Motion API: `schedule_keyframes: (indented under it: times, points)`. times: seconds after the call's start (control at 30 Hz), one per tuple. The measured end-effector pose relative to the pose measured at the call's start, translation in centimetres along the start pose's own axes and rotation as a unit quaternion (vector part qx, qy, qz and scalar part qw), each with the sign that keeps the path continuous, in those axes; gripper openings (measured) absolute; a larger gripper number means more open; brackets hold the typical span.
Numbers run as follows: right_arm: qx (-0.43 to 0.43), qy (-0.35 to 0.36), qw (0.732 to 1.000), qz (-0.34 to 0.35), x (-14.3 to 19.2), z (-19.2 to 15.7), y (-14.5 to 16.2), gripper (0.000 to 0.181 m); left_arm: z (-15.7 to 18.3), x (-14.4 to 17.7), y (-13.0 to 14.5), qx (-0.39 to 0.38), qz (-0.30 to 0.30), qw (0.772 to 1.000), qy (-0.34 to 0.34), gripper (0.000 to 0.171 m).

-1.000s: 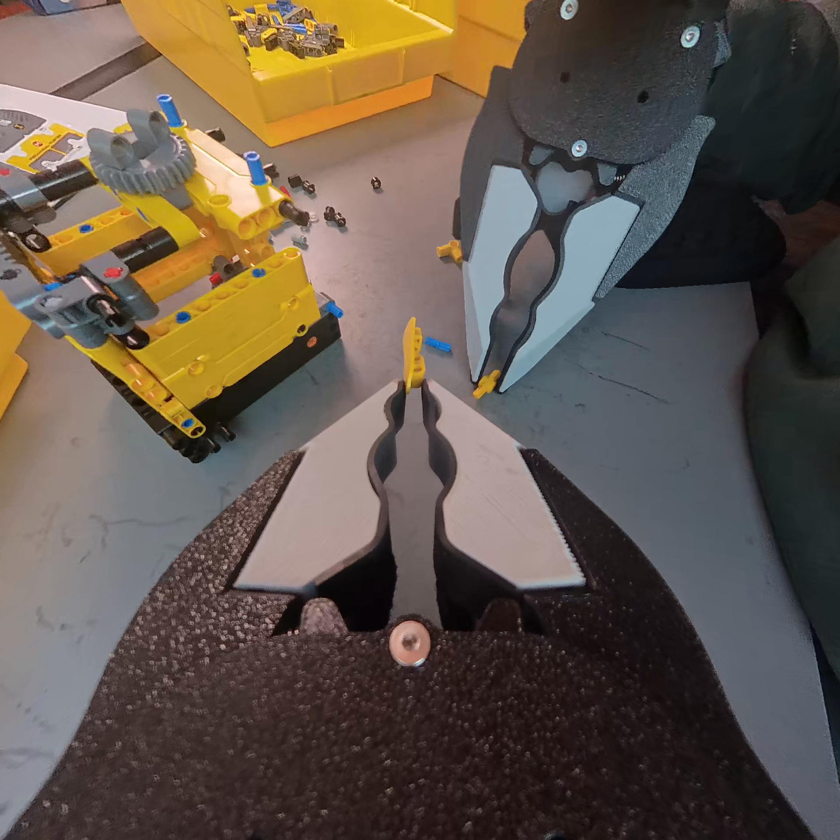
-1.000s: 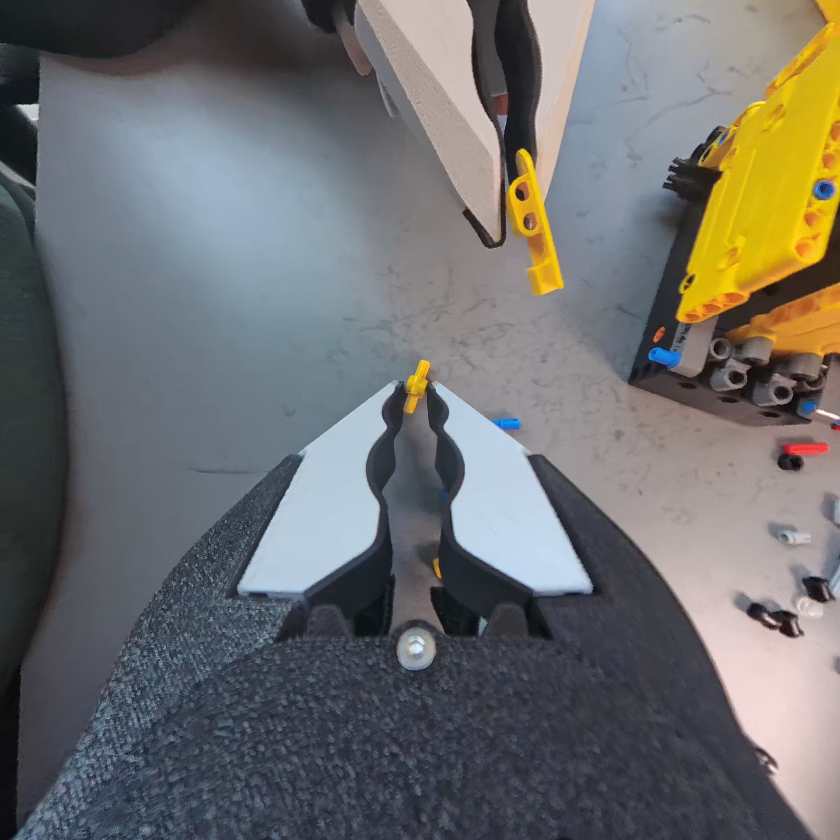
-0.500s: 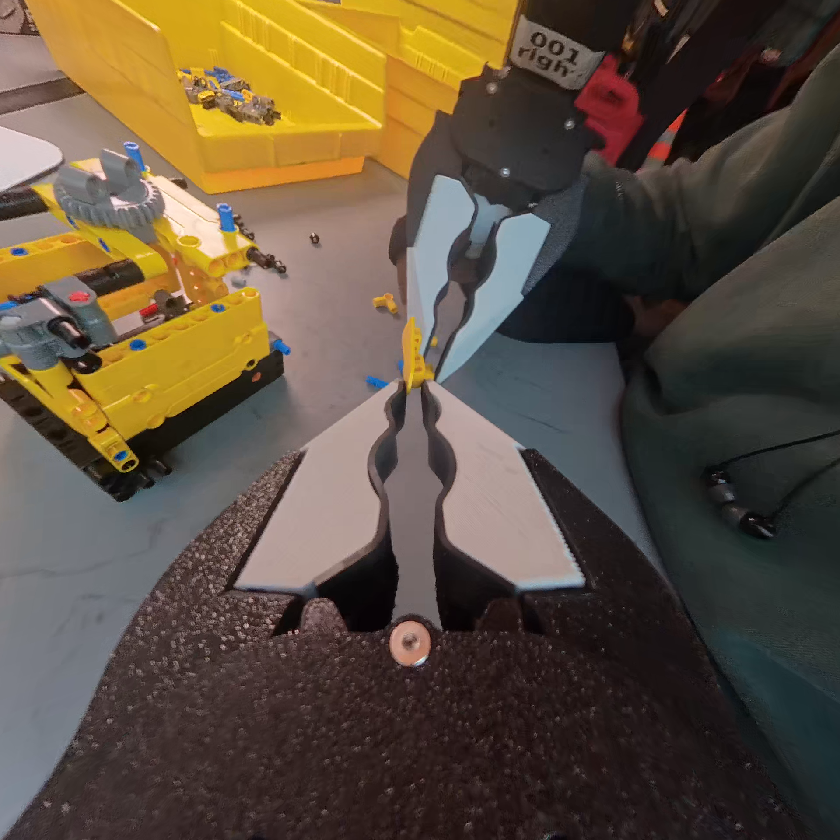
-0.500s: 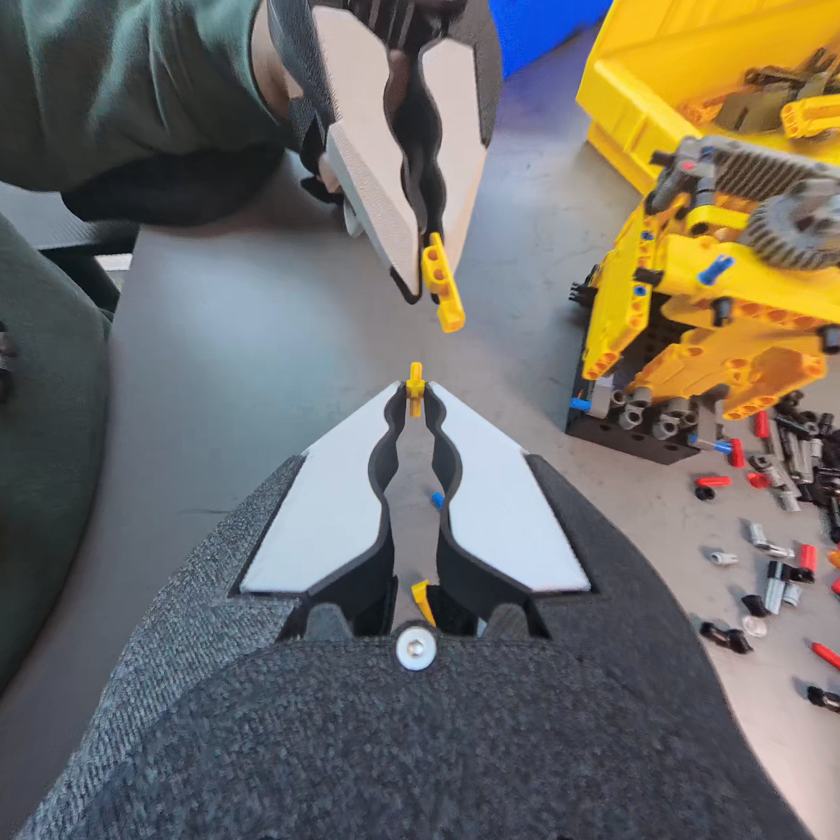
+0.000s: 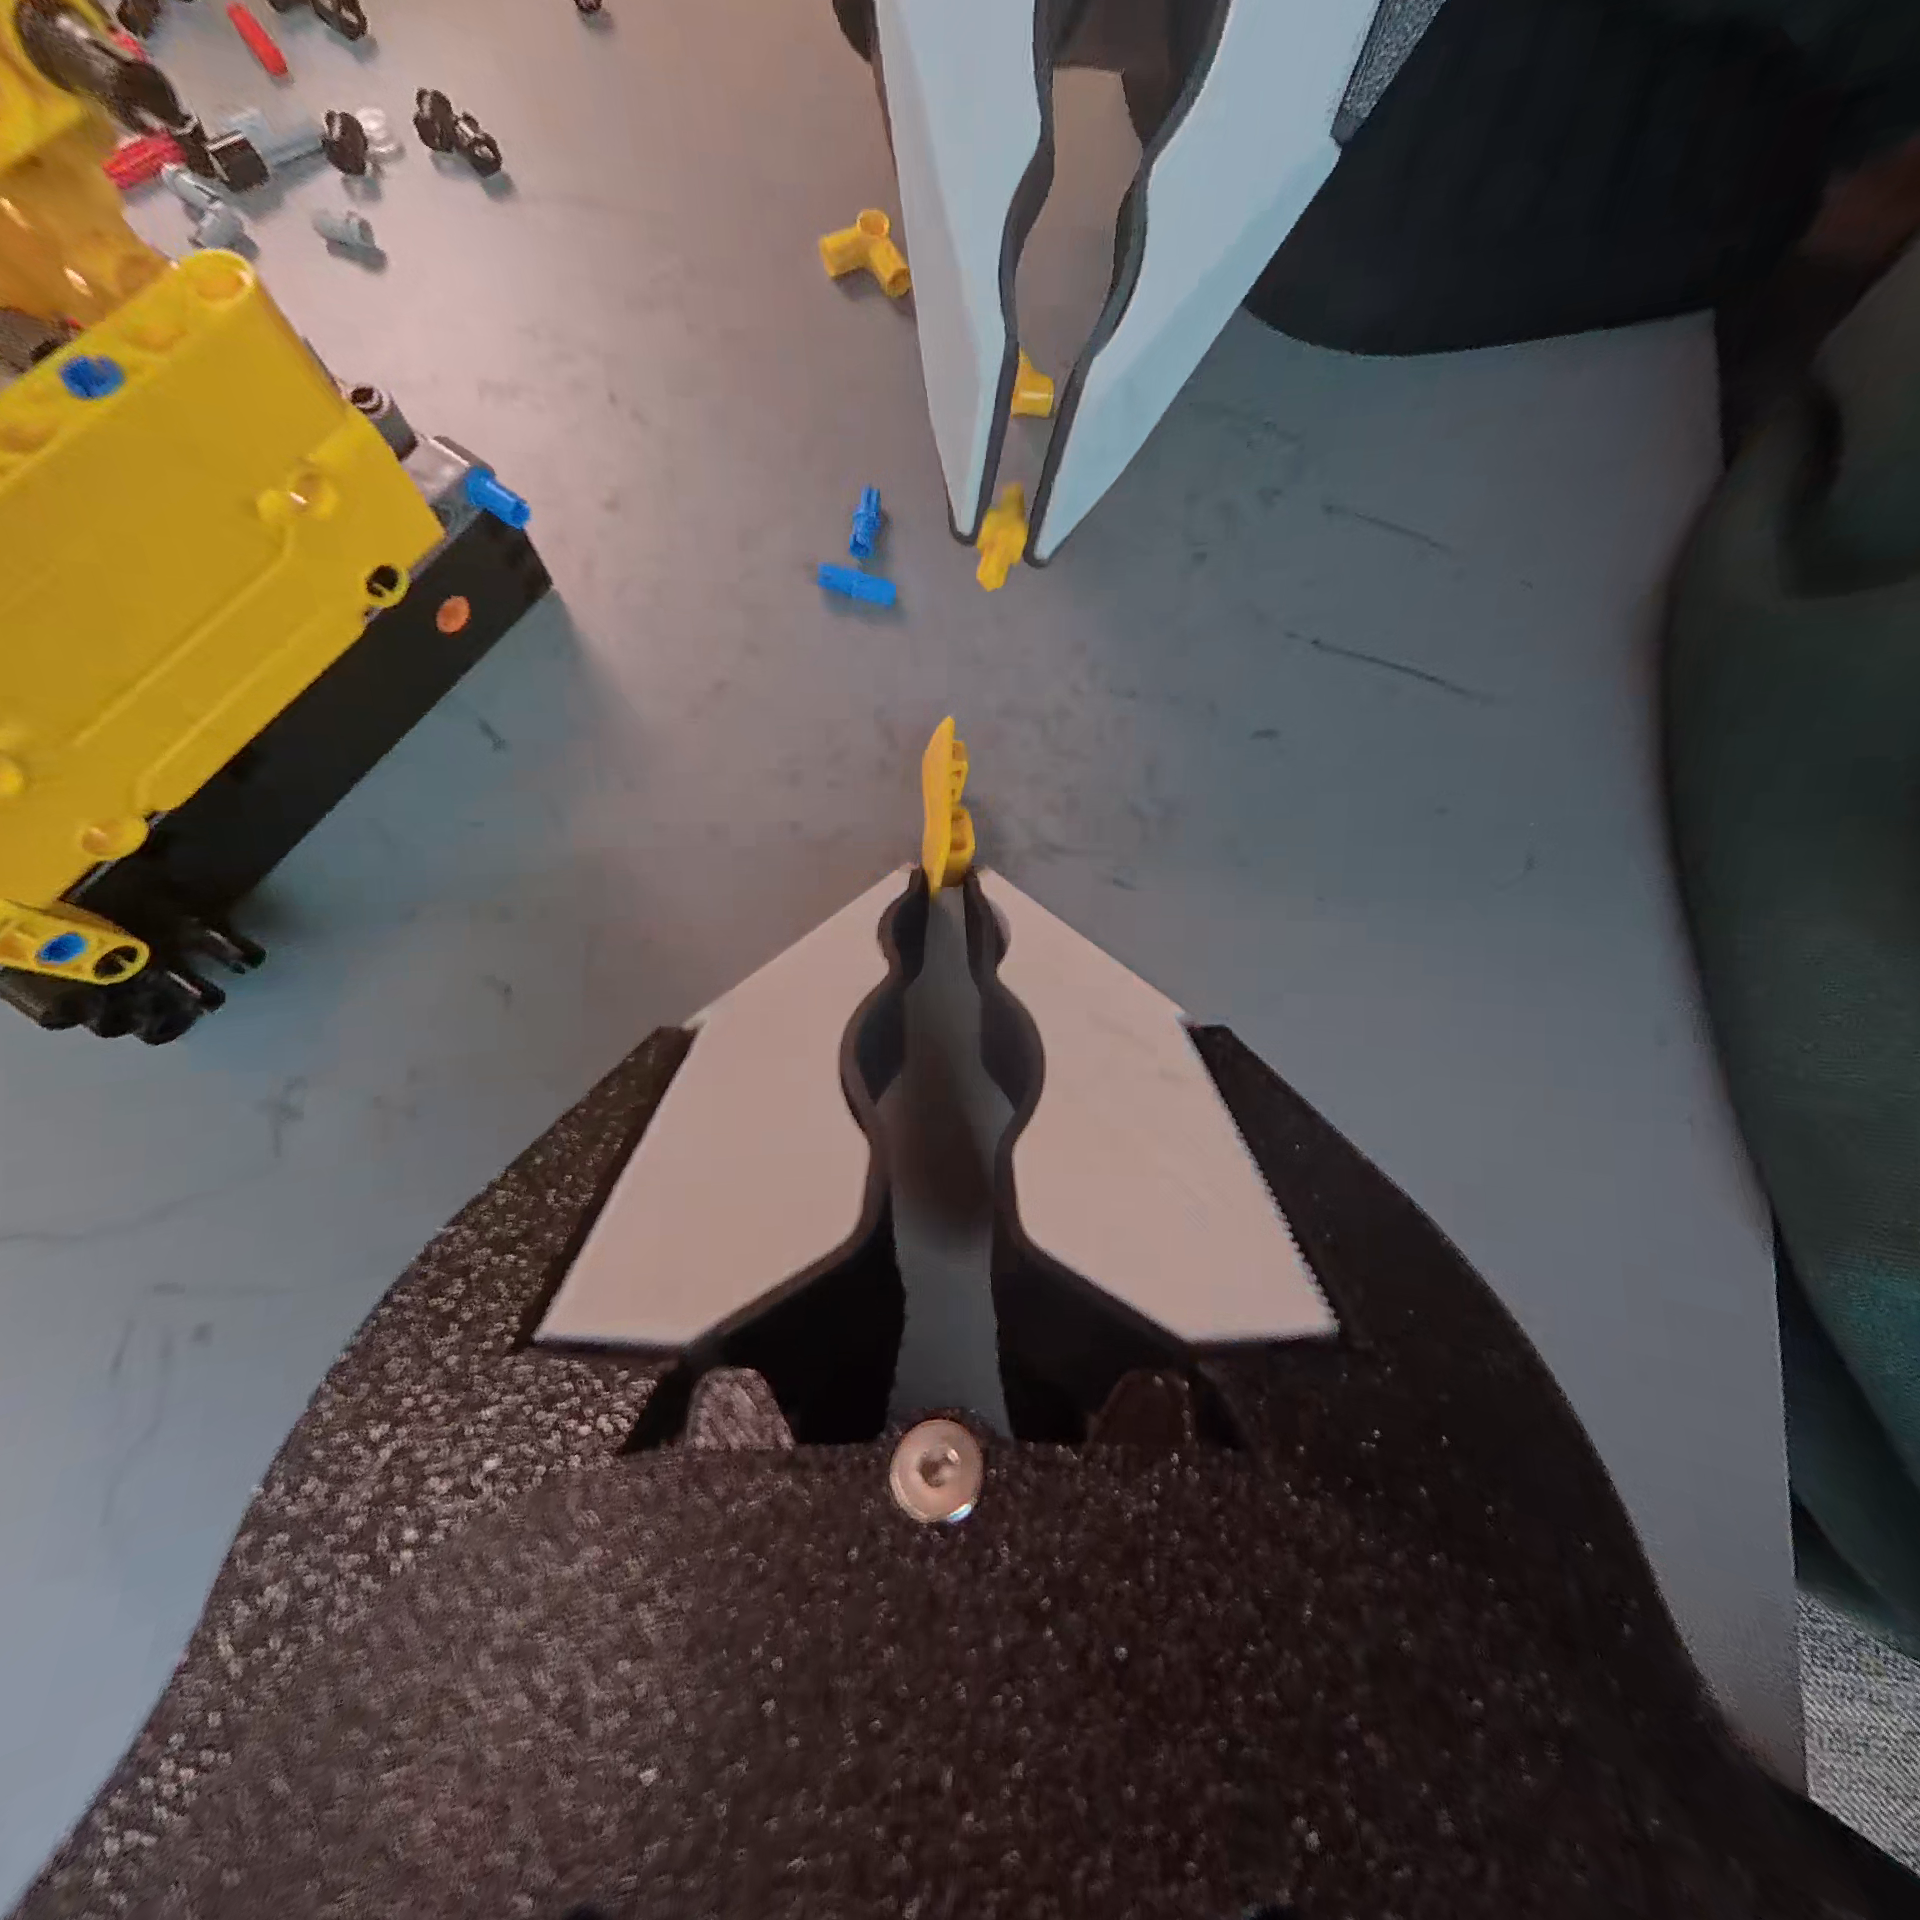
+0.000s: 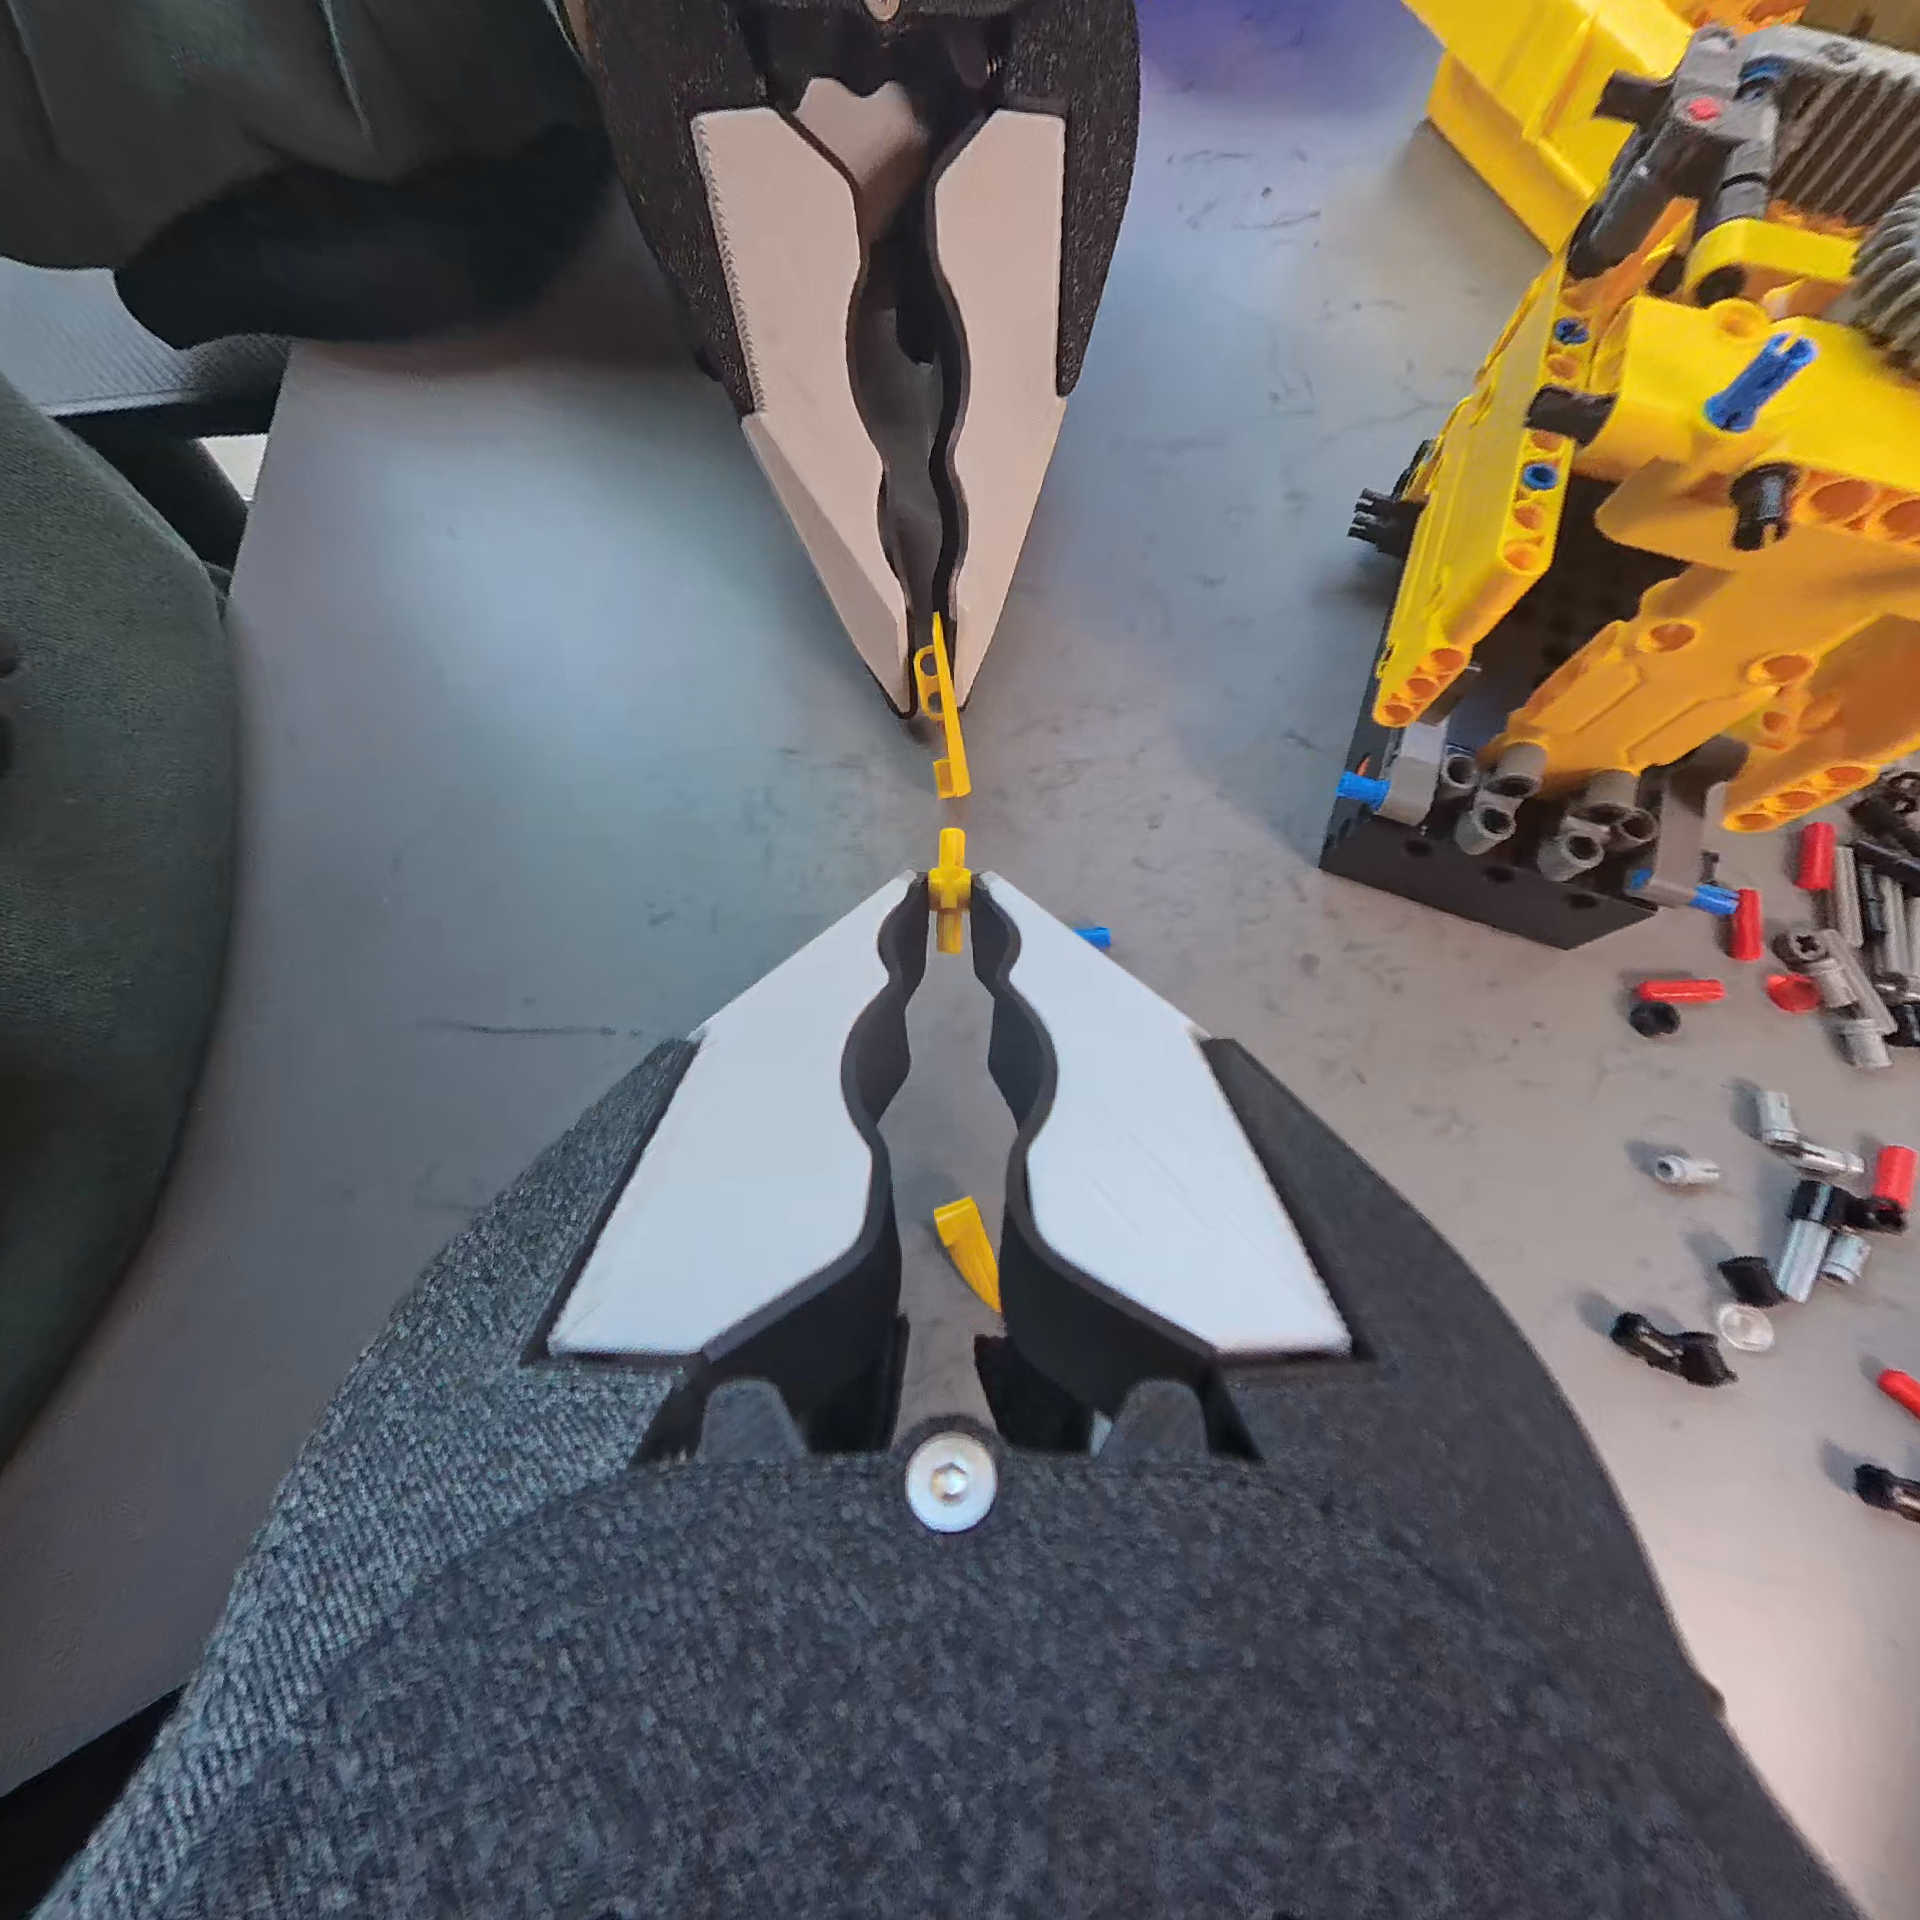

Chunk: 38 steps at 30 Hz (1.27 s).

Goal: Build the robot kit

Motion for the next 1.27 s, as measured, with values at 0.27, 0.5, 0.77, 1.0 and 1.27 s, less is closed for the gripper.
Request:
schedule_keyframes:
  times: [0.27, 0.5, 0.77, 1.0, 1.27]
  points:
    - [0.003, -0.001, 1.0, -0.021, -0.8, -0.5, 0.1, 0.007, 0.2, -0.1, -0.1, -0.004, -0.004, 1.0, -0.004, 0.009]
    - [0.016, 0.006, 0.999, -0.041, -1.9, -1.0, -0.2, 0.007, 0.4, -0.4, -0.5, -0.022, -0.006, 0.999, -0.024, 0.014]
    - [0.012, 0.013, 0.999, -0.044, -1.7, -0.7, 0.0, 0.007, 0.2, -1.2, -1.1, -0.009, 0.0, 1.0, -0.03, 0.009]
    - [0.022, -0.01, 1.0, -0.019, -1.6, -1.0, -0.1, 0.007, 0.6, -1.1, -1.1, -0.045, 0.002, 0.999, 0.015, 0.006]
    - [0.029, -0.016, 0.999, -0.024, -2.0, -1.5, 0.0, 0.006, 0.9, -1.5, -1.5, -0.061, 0.0, 0.997, 0.042, 0.006]
Point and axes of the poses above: each gripper's, where its closed fingertips meet, x back along the fingers, y out of its underside, z = x × y across the jaws, the point moved 10 cm from there along x, back along the fingers, and after that the axes turned 3 degrees about y, right-handed, at the moved point
